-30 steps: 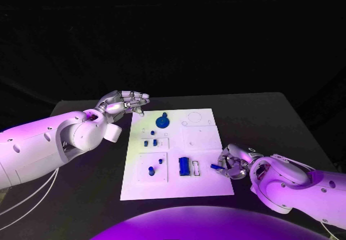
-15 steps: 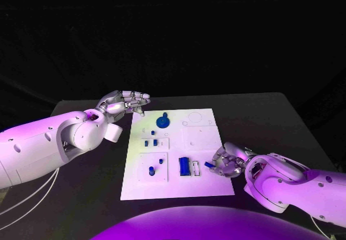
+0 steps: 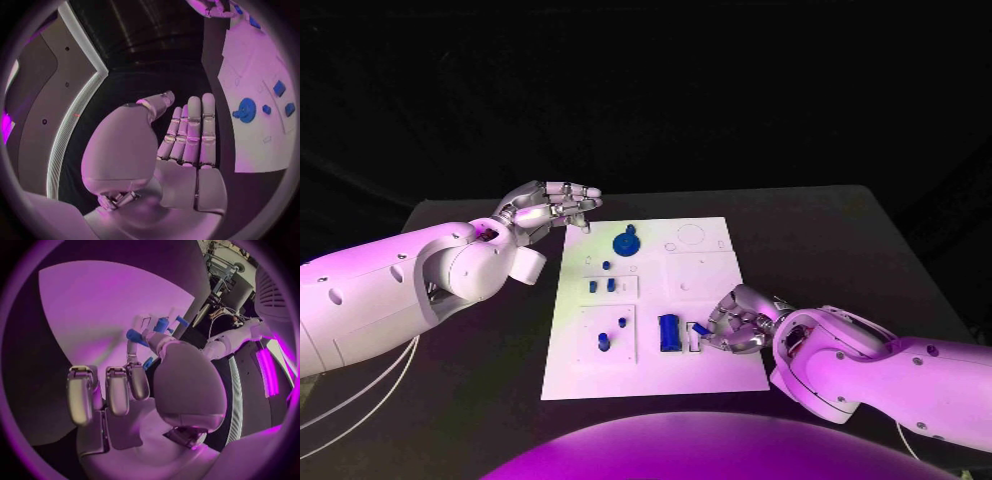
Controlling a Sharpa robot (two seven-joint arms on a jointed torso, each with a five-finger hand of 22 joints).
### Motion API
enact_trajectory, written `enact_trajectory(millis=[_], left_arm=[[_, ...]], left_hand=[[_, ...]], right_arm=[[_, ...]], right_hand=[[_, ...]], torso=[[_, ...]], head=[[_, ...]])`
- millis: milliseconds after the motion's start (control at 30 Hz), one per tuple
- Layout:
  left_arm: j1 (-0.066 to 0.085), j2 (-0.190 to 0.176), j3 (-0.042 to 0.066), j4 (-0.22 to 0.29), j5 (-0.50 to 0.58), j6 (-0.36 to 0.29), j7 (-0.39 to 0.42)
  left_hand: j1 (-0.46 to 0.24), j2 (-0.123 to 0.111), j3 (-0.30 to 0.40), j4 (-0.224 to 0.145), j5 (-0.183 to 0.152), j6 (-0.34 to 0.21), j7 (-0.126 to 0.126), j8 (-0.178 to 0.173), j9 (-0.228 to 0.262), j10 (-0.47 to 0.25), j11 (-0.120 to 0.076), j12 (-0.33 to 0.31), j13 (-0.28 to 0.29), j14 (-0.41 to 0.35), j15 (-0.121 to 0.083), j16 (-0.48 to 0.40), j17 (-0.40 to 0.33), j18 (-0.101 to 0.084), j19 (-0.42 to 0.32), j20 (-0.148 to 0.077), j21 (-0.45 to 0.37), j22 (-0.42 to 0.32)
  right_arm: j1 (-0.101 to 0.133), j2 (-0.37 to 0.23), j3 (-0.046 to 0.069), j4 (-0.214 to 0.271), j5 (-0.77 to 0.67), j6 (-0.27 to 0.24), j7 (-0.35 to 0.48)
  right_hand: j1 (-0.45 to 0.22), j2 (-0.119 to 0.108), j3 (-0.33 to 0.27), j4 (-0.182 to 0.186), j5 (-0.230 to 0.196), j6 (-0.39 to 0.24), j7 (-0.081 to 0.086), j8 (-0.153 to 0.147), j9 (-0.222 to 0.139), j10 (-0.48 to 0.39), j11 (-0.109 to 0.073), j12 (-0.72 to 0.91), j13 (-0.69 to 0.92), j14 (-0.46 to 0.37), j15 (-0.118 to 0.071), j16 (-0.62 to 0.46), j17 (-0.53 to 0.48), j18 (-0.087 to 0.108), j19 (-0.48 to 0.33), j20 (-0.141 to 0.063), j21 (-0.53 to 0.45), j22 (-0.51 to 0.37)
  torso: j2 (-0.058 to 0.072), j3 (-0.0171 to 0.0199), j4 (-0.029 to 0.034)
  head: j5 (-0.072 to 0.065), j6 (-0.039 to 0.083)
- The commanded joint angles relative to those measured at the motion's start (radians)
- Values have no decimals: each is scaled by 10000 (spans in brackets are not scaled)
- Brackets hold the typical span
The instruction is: Assemble the parts on the task board
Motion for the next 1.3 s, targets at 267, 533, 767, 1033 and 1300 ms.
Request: enact_trajectory(millis=[267,533,767,1033,1300], left_arm=[[4,-9,7,70,-51,176,24],[5,-28,7,89,-77,176,9],[6,-36,8,91,-87,177,2],[6,-32,8,90,-89,182,-4],[6,-34,8,90,-91,179,-10]], left_hand=[[-34,49,20,49,16,-62,159,56,-15,-43,8,55,-15,-40,0,5,-16,141,61,29,-37,-12],[-34,49,20,49,16,-62,159,56,-15,-43,8,55,-15,-40,0,5,-16,141,61,29,-37,-12],[-34,49,20,49,16,-62,159,56,-15,-43,8,55,-15,-40,0,5,-16,141,61,29,-37,-12],[-34,49,20,49,16,-62,159,56,-15,-43,8,55,-15,-40,0,5,-16,141,61,29,-37,-12],[-34,49,20,49,16,-62,159,56,-15,-43,8,55,-15,-40,0,5,-16,141,61,29,-37,-12]], right_arm=[[-2,301,1,-267,136,298,18],[-4,440,1,-286,91,509,16],[-4,480,1,-291,85,647,-7],[-4,497,1,-306,99,711,-30],[-4,496,1,-358,6,704,-136]], right_hand=[[-667,16,-130,82,-42,141,-8,117,32,600,-57,338,1724,805,-47,136,1333,-197,877,-68,247,2499],[-1141,-44,-506,160,-70,232,-34,219,89,637,-76,452,1785,814,-64,163,1387,-208,898,-86,299,2513],[-1232,5,-593,191,-64,271,-54,257,107,646,-91,474,1797,825,-75,186,1439,-220,920,-93,353,2529],[-1420,64,-755,270,-61,293,-72,297,125,661,-109,499,1810,829,-91,198,1464,-220,921,-109,357,2530],[-1453,170,-763,296,-45,302,-87,314,133,662,-121,490,1807,831,-98,203,1475,-220,920,-115,355,2529]], torso=[[-1,-4,-3],[-11,1,-11],[-10,7,-22],[-6,16,-25],[-4,8,-19]], head=[[29,2],[74,2],[94,2],[79,2],[55,2]])
